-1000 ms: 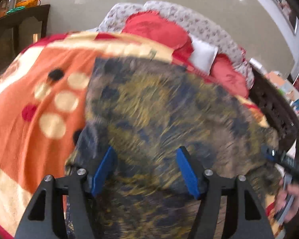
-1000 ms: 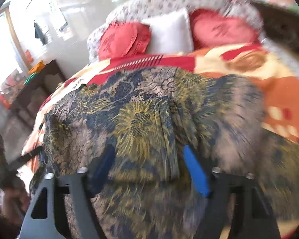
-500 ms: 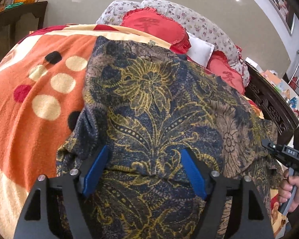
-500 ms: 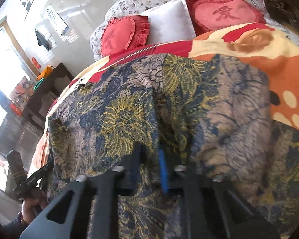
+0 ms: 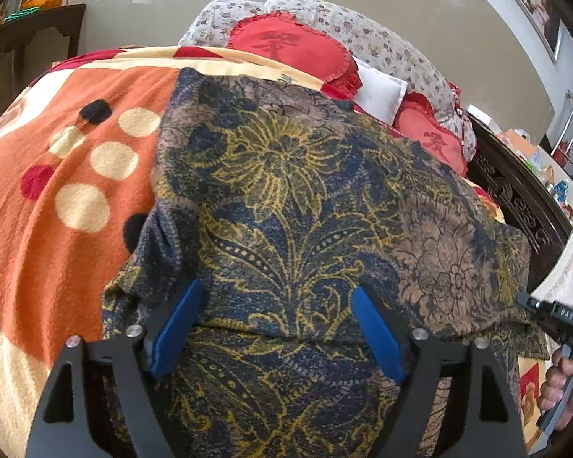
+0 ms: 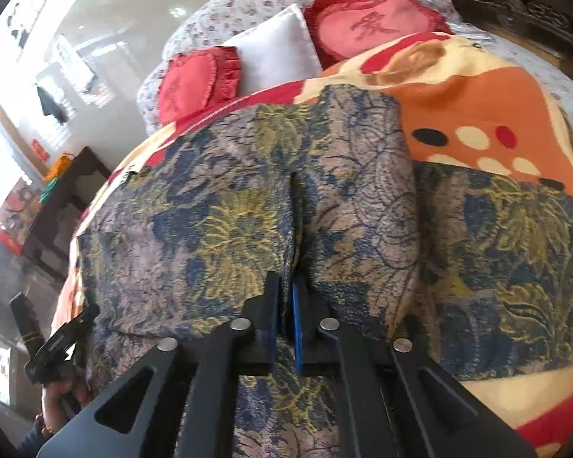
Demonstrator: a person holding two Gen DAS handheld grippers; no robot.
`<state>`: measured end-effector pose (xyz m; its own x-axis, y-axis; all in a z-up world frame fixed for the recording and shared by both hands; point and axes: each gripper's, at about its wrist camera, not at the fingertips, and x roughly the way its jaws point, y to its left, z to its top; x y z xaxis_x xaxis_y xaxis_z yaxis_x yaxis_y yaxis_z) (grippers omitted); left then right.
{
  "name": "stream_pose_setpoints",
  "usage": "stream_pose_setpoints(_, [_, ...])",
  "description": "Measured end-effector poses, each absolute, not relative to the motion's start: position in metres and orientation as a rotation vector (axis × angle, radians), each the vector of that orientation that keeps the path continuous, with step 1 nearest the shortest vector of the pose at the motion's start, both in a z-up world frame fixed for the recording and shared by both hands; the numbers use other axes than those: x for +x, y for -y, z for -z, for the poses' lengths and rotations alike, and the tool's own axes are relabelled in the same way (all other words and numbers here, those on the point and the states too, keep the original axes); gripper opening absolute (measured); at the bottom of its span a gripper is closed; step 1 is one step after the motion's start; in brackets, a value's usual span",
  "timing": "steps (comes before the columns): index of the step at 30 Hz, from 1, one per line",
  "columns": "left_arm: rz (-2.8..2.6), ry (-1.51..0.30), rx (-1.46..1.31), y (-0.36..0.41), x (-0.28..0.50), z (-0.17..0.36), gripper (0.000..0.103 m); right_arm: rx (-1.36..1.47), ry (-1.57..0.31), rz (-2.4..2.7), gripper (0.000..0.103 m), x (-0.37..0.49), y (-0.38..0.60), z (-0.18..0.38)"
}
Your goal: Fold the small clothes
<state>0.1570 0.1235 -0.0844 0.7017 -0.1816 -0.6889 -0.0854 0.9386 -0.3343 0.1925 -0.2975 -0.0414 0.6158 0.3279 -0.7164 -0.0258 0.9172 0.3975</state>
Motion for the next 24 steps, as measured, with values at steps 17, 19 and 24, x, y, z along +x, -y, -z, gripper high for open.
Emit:
stream_pose_setpoints(17, [0.051,-0.797,-0.329,-0.119,0.161,0.076,0.092,0.036,-0.915,-0.231,0.0,0.189,0.192,0.057])
stream_pose_setpoints(19, [0.05,-0.794,-0.316,-0.119,0.166,0.065,0.092,0.019,-0.959,-0.236,0.0,0.194,0.187,0.049])
stream_pose_setpoints(24, [0.019,-0.741,-0.216,-0.111,0.207,0.037,0.092,0.107,-0.804,-0.181,0.0,0.207,0.188,0.009])
